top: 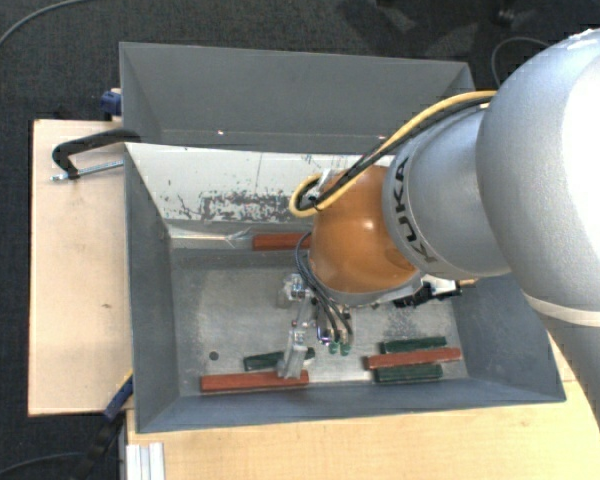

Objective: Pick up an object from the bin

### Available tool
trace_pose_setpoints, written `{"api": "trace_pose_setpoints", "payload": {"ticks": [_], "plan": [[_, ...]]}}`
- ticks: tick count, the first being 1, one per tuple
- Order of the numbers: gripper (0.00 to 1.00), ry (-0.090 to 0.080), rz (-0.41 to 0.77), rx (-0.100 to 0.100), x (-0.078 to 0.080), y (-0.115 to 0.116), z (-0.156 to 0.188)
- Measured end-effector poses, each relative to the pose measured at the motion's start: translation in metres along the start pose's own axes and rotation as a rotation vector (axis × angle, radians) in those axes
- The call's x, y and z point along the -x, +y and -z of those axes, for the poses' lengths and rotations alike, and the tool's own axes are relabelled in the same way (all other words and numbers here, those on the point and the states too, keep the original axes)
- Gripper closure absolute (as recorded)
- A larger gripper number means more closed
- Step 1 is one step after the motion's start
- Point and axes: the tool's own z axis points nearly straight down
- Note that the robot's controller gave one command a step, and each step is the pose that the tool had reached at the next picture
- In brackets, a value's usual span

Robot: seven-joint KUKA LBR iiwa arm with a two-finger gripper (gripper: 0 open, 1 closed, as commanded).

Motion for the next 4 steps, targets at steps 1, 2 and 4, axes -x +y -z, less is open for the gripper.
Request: {"api": "trace_pose_setpoints", "payload": {"ticks": [1,2,4], "plan": [[0.0,0.0,-0.002,0.001,0.0057,-0.0213,0.0],[0.0,0.0,0.094,0.001,0.0048,-0.0268,-0.0001],[1.0,-0.001,0.112,0.001,-0.004,-0.0184,-0.0001]]}}
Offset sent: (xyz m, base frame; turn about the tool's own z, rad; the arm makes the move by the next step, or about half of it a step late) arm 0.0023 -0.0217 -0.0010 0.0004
